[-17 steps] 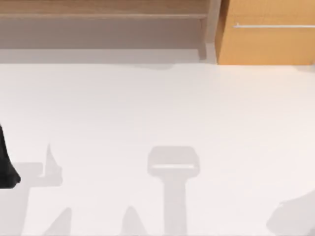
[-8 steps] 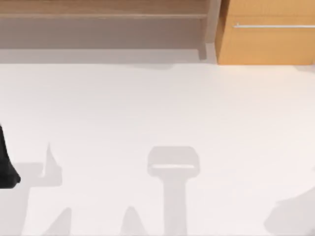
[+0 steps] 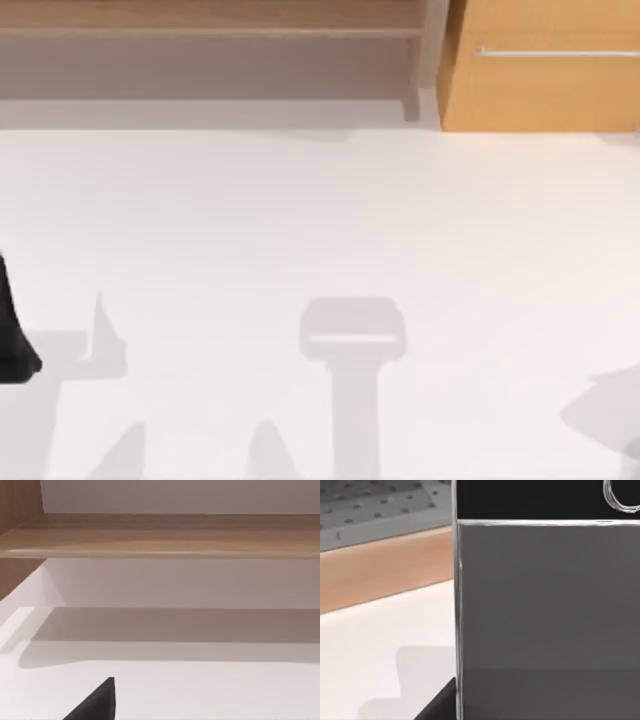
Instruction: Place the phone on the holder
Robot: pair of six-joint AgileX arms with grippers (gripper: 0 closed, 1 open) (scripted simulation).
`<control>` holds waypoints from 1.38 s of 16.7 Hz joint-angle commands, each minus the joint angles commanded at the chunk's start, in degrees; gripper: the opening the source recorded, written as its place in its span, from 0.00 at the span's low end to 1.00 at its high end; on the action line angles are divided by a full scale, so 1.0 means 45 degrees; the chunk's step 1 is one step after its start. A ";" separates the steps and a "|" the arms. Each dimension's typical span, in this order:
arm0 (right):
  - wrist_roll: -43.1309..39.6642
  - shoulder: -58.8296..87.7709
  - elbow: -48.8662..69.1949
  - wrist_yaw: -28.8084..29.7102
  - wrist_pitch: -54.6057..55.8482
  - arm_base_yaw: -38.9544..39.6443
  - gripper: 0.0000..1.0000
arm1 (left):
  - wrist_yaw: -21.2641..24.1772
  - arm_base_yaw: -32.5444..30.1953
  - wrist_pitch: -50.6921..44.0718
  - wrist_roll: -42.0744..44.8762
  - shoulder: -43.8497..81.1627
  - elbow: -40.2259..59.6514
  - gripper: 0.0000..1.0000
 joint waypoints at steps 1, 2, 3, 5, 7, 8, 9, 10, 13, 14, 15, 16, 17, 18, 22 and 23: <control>0.0135 0.0352 0.0061 0.0019 0.0249 -0.0009 0.00 | 0.0000 0.0000 0.0000 0.0000 0.0000 0.0000 1.00; 0.0317 0.0680 0.0119 0.0015 0.0486 -0.0021 0.00 | 0.0000 0.0000 0.0000 0.0000 0.0000 0.0000 1.00; 0.0511 0.0964 0.0167 -0.0005 0.0696 -0.0038 0.00 | 0.0000 0.0000 0.0000 0.0000 0.0000 0.0000 1.00; 0.0759 0.1285 0.0216 -0.0043 0.0950 -0.0063 0.00 | 0.0000 0.0000 0.0000 0.0000 0.0000 0.0000 1.00; 0.0764 0.1291 0.0217 -0.0044 0.0955 -0.0064 0.00 | 0.0000 0.0000 0.0000 0.0000 0.0000 0.0000 1.00; 0.0764 0.1291 0.0217 -0.0044 0.0955 -0.0064 0.00 | 0.0000 0.0000 0.0000 0.0000 0.0000 0.0000 1.00; 0.0764 0.1291 0.0217 -0.0044 0.0955 -0.0064 0.00 | 0.0000 0.0000 0.0000 0.0000 0.0000 0.0000 1.00; 0.0764 0.1291 0.0217 -0.0044 0.0955 -0.0064 0.08 | 0.0000 0.0000 0.0000 0.0000 0.0000 0.0000 1.00; 0.0764 0.1291 0.0217 -0.0044 0.0955 -0.0064 0.30 | 0.0000 0.0000 0.0000 0.0000 0.0000 0.0000 1.00; 0.0764 0.1291 0.0217 -0.0044 0.0955 -0.0064 0.38 | 0.0000 0.0000 0.0000 0.0000 0.0000 0.0000 1.00; 0.0764 0.1291 0.0217 -0.0044 0.0955 -0.0064 0.45 | 0.0000 0.0000 0.0000 0.0000 0.0000 0.0000 1.00; 0.0764 0.1291 0.0217 -0.0044 0.0955 -0.0064 0.53 | 0.0000 0.0000 0.0000 0.0000 0.0000 0.0000 1.00; 0.0764 0.1291 0.0217 -0.0044 0.0955 -0.0064 0.60 | 0.0000 0.0000 0.0000 0.0000 0.0000 0.0000 1.00; 0.0764 0.1291 0.0217 -0.0044 0.0955 -0.0064 0.68 | 0.0000 0.0000 0.0000 0.0000 0.0000 0.0000 1.00; 0.0764 0.1291 0.0217 -0.0044 0.0955 -0.0064 0.98 | 0.0000 0.0000 0.0000 0.0000 0.0000 0.0000 1.00; 0.0764 0.1291 0.0217 -0.0044 0.0955 -0.0064 1.00 | 0.0000 0.0000 0.0000 0.0000 0.0000 0.0000 1.00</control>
